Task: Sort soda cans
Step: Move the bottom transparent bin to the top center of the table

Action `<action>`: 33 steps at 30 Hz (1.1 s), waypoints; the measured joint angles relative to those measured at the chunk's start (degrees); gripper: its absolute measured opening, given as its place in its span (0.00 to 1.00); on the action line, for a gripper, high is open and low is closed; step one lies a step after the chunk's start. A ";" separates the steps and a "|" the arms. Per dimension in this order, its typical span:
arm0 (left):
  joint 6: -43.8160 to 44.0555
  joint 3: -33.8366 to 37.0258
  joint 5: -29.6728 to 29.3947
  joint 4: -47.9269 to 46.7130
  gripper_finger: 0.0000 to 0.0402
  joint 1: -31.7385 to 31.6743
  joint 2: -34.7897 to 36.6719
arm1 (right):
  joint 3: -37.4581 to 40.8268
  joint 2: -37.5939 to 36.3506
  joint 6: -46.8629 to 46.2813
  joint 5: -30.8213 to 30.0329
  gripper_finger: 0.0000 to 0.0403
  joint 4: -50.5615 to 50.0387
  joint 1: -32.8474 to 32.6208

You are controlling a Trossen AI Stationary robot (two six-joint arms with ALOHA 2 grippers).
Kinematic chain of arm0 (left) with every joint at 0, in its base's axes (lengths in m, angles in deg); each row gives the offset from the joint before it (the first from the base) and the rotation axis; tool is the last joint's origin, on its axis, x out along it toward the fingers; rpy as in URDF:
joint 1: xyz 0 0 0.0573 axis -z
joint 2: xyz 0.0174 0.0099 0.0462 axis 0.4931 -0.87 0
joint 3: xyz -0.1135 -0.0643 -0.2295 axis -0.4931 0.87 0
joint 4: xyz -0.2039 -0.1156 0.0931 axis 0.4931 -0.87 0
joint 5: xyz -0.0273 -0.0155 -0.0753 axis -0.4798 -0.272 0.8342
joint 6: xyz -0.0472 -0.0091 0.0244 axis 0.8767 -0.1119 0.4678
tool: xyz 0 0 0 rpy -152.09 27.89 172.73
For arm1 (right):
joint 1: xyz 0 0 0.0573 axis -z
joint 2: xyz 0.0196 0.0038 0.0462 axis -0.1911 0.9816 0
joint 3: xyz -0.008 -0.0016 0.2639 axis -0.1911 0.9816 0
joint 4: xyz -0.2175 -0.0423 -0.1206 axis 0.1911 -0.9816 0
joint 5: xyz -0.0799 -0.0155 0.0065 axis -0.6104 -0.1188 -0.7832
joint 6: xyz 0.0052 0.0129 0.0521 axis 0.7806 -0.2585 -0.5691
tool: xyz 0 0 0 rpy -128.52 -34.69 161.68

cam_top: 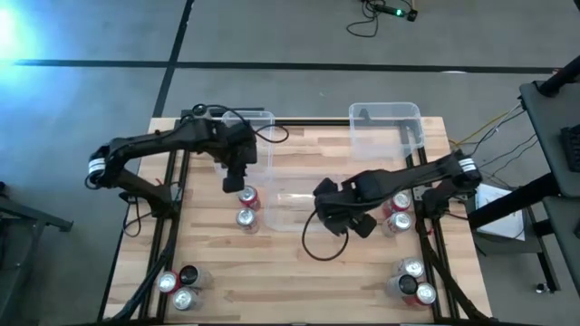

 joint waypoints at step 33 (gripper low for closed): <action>6.70 12.89 4.39 15.34 0.26 0.28 20.64 | 6.71 4.18 17.71 1.43 0.30 -8.27 0.19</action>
